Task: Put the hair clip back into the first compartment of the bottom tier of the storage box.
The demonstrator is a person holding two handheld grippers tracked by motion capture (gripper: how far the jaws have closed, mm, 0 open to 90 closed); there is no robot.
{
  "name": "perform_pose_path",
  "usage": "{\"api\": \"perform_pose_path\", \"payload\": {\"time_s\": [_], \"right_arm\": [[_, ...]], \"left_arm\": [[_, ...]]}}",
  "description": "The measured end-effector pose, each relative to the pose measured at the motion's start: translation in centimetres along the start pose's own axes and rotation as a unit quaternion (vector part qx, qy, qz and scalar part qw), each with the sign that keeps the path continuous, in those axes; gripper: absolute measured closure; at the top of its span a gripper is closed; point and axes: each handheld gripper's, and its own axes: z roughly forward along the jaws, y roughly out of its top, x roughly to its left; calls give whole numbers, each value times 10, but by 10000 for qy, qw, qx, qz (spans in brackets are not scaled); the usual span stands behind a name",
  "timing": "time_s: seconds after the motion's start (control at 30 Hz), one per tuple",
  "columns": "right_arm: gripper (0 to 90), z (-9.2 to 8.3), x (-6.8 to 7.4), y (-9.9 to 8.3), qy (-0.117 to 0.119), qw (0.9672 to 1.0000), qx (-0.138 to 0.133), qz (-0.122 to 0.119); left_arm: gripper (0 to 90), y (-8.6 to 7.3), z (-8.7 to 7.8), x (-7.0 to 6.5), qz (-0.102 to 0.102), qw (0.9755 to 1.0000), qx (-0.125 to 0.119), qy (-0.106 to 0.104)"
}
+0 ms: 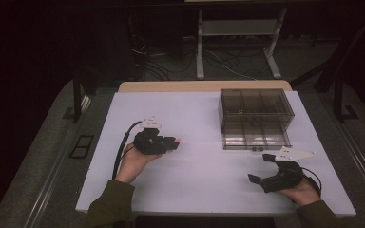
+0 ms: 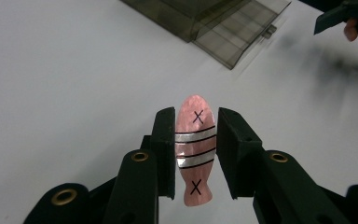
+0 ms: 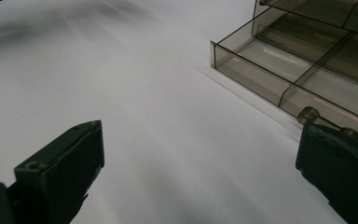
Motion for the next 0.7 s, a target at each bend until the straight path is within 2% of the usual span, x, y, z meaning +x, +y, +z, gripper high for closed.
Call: {"api": "perform_pose_path", "payload": {"time_s": [0.7], "right_arm": [[5,3,-2,0,42,9999,20,-106]], "left_arm": [[680,27,25,-12,239,9993,-61,-292]]}}
